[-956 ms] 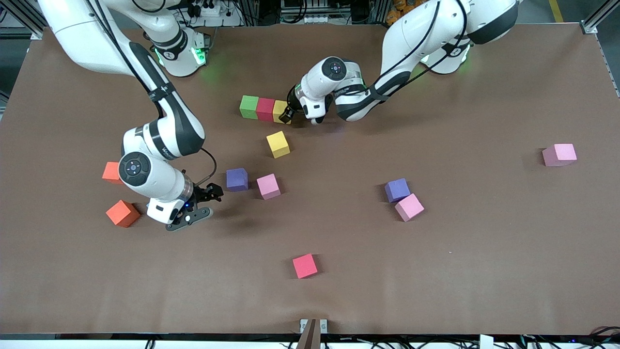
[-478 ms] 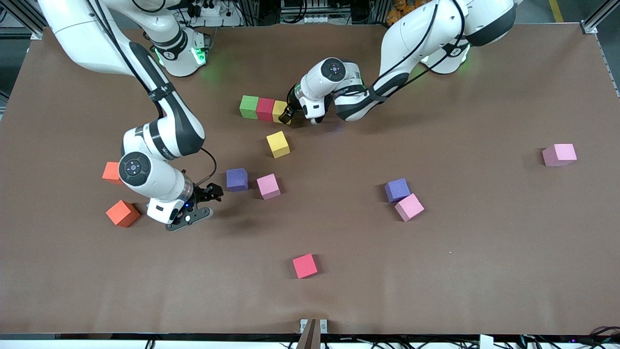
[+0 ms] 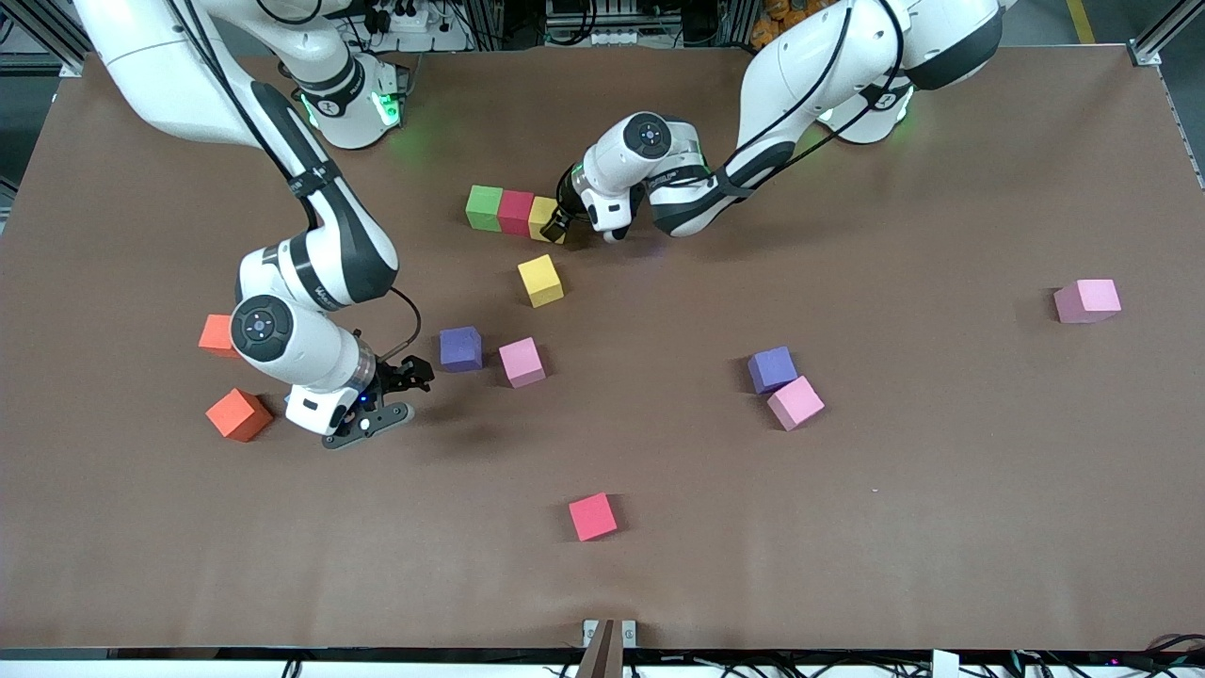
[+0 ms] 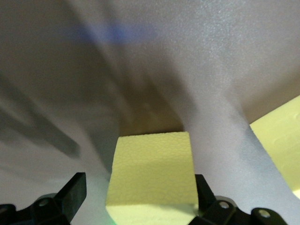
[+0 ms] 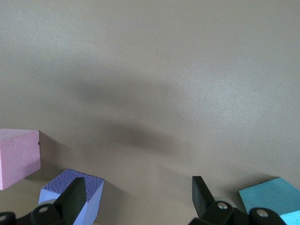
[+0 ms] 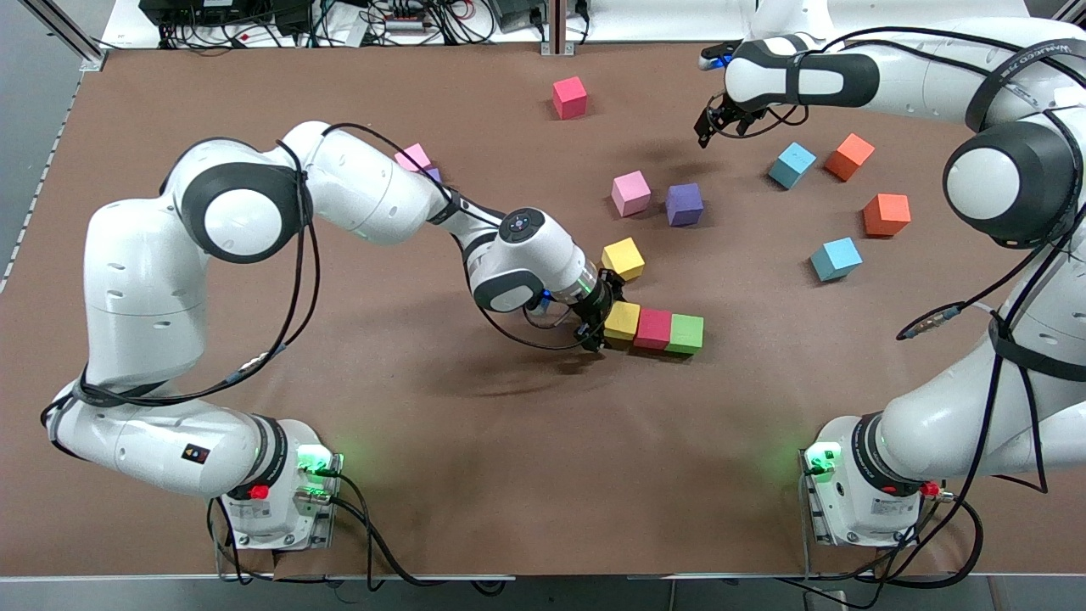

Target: Form number 2 with 11 blocks

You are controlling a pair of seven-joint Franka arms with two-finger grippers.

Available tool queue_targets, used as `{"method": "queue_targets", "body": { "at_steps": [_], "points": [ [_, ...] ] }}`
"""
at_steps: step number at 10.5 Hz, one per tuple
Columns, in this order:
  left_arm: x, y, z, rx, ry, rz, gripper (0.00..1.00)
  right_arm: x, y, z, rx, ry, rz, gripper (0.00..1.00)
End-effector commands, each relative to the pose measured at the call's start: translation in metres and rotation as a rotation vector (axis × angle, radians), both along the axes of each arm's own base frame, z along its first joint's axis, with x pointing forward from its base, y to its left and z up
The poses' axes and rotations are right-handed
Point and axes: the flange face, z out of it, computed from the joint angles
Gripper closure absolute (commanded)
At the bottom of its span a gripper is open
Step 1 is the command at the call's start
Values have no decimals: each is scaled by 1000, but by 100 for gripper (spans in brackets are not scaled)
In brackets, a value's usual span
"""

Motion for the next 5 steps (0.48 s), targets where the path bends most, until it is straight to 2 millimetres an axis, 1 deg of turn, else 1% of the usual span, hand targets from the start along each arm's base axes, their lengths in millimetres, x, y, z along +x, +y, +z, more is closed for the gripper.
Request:
{"method": "queue_targets", "body": {
  "at_steps": [1,2,5],
  "points": [
    [4,-6,4,-9,-4,22,0,1,3,5,6,-2,-14,0],
    [8,-8,7,-14,-3,39,0,0,6,5,6,-2,-9,0],
    [9,-8,8,-14,0,46,0,0,6,4,6,0,-9,0]
  ]
}}
